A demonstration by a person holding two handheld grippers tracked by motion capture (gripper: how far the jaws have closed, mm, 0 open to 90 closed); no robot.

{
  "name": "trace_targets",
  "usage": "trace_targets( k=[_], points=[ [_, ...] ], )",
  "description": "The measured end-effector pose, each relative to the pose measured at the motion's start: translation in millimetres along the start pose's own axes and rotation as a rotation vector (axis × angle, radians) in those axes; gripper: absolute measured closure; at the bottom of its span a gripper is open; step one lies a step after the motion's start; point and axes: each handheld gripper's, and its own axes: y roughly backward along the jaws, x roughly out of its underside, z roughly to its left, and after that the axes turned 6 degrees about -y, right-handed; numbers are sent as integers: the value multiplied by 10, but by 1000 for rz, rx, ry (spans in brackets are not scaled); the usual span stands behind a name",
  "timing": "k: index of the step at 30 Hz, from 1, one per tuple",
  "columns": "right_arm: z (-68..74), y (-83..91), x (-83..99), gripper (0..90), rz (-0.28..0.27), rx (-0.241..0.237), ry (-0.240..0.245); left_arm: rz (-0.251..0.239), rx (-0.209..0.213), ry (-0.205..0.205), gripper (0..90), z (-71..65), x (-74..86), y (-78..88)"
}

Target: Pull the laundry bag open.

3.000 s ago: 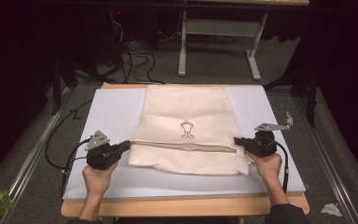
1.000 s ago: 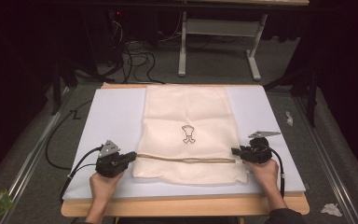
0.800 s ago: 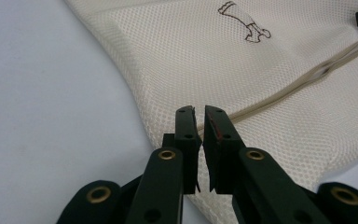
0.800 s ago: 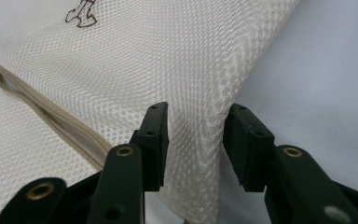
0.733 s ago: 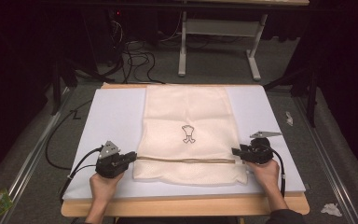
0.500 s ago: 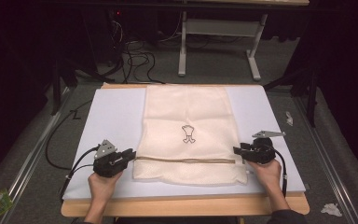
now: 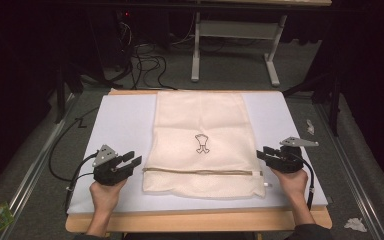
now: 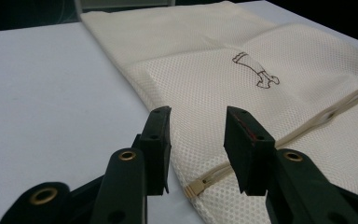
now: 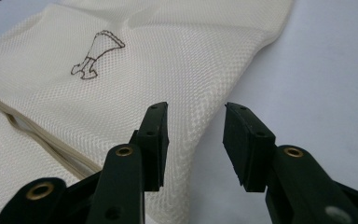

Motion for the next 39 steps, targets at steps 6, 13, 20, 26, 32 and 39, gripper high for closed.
trace_targets(
  k=[6, 13, 20, 26, 32, 39],
  points=[
    [-77, 99, -6, 616, -35, 14, -18, 1, -27, 7, 598, 70, -17, 29],
    [-166, 204, -9, 616, -67, 22, -45, 12, -45, 24, 557, 139, -36, 30],
    [-262, 265, 20, 615, -93, 26, -76, 8, -60, 45, 538, 198, -34, 38],
    [-329, 301, 45, 615, -117, 31, -95, 4, -77, 57, 534, 249, -4, 33],
    [-391, 339, 83, 615, -117, 45, -114, 0, -88, 78, 528, 299, 36, 41],
    [-478, 371, 135, 615, -130, 55, -143, -10, -102, 109, 535, 384, 87, 63]
  ],
)
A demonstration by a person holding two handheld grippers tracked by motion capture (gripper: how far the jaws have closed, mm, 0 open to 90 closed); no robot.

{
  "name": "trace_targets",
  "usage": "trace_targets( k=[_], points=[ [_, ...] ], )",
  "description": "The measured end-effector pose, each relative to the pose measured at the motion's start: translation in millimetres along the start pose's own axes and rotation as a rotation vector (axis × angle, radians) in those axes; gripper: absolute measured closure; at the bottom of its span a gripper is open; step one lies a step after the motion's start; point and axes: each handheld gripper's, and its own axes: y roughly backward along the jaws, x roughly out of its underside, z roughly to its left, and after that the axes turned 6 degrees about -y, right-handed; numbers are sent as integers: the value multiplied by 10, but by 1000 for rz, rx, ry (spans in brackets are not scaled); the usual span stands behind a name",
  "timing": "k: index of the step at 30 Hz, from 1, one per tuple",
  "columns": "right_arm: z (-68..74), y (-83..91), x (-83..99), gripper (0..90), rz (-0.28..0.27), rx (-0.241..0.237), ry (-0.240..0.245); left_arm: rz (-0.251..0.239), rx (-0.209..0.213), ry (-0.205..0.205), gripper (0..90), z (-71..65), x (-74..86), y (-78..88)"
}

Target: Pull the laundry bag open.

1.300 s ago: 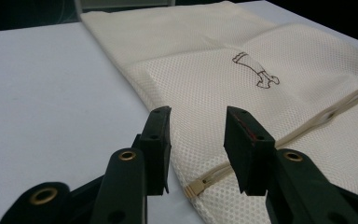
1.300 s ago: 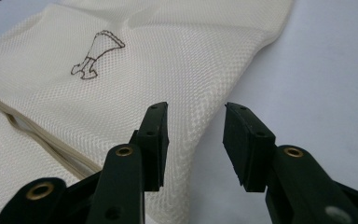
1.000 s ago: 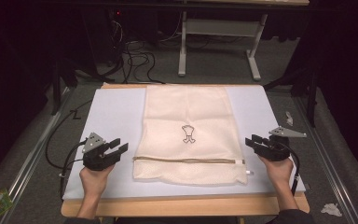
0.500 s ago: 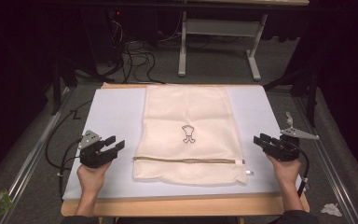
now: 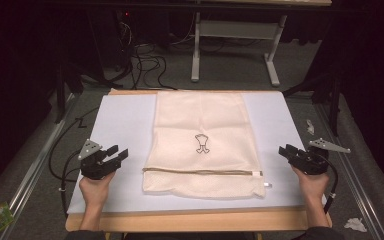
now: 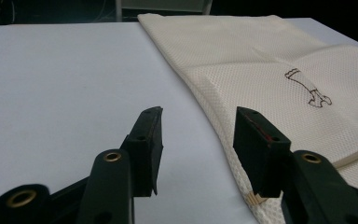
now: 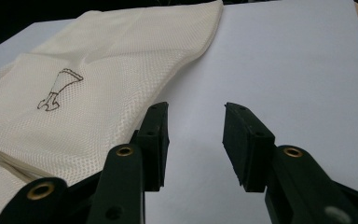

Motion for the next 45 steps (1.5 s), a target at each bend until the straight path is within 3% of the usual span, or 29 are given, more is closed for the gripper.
trace_targets(
  k=[3, 23, 45],
  points=[
    [-17, -2, 14, 615, 3, -1, -7, 7, 1, 4, 562, 18, 15, -20],
    [-113, -146, 119, 614, 14, 11, -52, 40, -38, 32, 526, 86, 113, -205],
    [-94, -364, 175, 611, 57, 54, -23, 82, -87, 7, 493, 73, 176, -416]
  ],
)
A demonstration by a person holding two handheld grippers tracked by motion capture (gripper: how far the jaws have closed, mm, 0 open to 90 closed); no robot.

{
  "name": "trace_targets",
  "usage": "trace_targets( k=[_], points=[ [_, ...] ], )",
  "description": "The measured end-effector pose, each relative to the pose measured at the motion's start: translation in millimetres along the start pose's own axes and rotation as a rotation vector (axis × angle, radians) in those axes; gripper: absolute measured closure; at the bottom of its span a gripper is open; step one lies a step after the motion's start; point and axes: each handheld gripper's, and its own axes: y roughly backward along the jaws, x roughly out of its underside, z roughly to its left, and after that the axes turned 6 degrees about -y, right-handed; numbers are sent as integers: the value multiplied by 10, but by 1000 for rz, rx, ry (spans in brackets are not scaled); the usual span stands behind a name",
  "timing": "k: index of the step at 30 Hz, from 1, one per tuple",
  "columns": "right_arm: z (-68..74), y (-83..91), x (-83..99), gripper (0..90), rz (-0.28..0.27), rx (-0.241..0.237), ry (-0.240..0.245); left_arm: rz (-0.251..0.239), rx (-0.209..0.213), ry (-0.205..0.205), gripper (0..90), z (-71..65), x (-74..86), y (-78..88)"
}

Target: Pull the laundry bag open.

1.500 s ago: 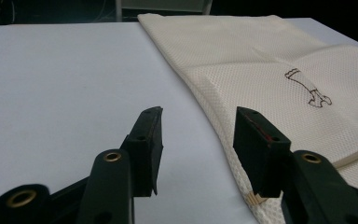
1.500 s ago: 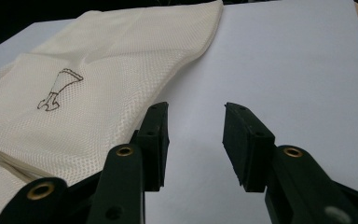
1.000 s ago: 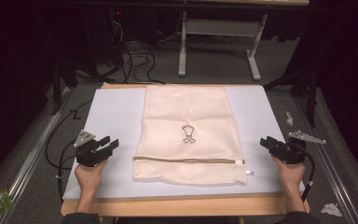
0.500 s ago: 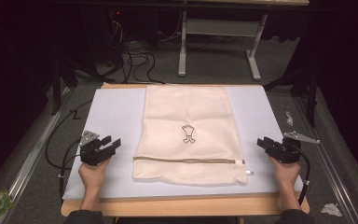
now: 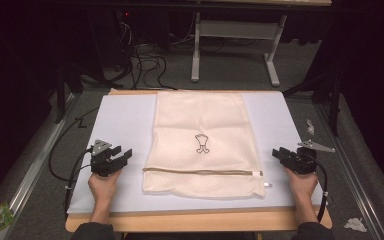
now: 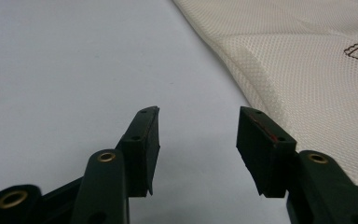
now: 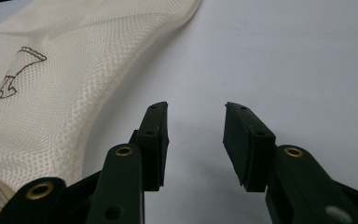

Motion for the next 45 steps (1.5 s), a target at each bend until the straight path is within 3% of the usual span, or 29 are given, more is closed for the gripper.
trace_targets(
  k=[4, 15, 22, 35, 45],
  points=[
    [8, -27, 9, 605, 5, 29, 6, 4, -9, -6, 490, 0, 9, -24],
    [5, -67, 35, 599, 17, 49, 11, 23, -39, -26, 482, -12, 40, -106],
    [13, -78, 38, 585, 25, 62, 18, 15, -46, -5, 476, 1, 67, -132],
    [37, -79, 57, 523, 16, 96, 26, 24, -65, -28, 438, -29, 81, -153],
    [66, -109, 58, 490, 35, 134, 55, 29, -52, -62, 417, -58, 84, -156]
  ],
)
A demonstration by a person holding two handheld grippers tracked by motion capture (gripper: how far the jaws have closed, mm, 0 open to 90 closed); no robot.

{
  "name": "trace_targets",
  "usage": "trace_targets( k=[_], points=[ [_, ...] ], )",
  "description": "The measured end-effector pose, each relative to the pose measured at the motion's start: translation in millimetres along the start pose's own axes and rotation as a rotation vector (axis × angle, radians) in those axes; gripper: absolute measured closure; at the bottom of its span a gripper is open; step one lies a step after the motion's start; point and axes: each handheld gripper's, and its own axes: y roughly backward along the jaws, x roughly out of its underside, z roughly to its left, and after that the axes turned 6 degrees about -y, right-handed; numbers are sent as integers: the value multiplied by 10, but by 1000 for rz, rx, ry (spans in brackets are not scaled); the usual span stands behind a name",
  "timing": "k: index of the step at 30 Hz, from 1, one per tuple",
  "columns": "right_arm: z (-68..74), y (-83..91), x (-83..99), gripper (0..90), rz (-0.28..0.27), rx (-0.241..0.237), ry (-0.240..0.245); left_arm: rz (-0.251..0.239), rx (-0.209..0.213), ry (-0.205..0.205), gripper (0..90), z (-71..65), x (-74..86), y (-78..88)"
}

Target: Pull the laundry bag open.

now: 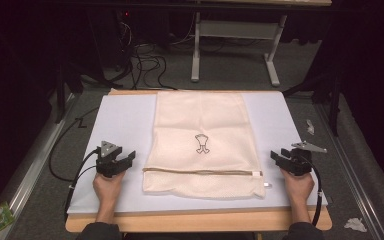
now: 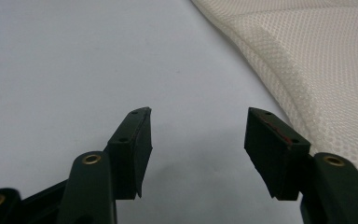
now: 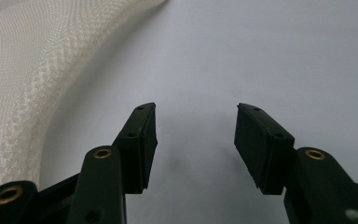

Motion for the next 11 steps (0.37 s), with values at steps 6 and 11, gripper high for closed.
trace_targets(
  k=[6, 11],
  points=[
    [11, -11, -2, 470, 11, 8, 8, 5, 3, 0, 406, 2, -1, -4],
    [11, -14, -2, 453, 12, 7, 9, 18, 4, 11, 391, 14, -5, -18]
  ],
)
